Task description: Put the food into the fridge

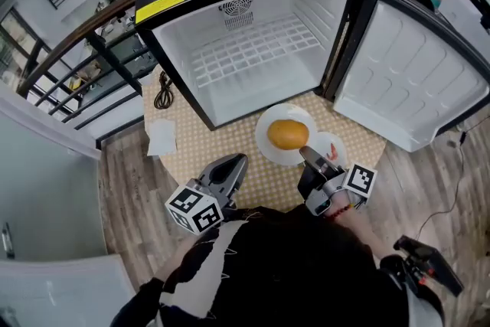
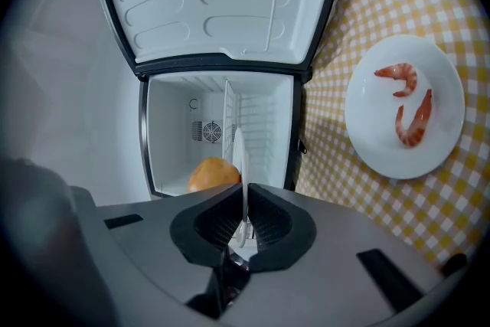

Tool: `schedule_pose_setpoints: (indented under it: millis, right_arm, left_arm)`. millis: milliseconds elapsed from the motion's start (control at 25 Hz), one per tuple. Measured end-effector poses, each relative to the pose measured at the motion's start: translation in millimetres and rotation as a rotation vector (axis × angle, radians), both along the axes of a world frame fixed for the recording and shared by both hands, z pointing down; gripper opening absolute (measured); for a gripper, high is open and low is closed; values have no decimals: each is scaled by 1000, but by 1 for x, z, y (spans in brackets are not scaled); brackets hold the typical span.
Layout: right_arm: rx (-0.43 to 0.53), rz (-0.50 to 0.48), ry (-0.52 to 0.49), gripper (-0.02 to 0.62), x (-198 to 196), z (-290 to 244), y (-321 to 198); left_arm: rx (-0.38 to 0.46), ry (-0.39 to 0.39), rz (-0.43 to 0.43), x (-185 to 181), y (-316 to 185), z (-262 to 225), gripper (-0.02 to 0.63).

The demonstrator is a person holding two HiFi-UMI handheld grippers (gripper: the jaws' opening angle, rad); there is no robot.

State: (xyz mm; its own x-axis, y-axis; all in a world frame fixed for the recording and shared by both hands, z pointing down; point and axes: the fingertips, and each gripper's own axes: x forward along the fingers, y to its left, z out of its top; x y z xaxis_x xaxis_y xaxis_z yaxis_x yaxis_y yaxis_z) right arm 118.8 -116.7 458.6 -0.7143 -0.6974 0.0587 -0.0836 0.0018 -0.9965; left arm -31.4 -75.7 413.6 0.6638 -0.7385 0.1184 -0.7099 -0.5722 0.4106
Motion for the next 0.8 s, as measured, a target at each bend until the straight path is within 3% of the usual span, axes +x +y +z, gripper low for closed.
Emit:
schedule_pose_setpoints:
  millis: [200,320,800]
  right_arm:
    - [-7,-12,1,23,2,5,-4]
    - [3,-21,61,24,3,13,-13]
    - [-33,14,65,25,-6,39,-65]
  left_arm:
    - [-11,-29,7,6,1,15,12]
    - [-39,-67,22,4,-3,26,12]
    - [-33,32,80,14,-66,43,12]
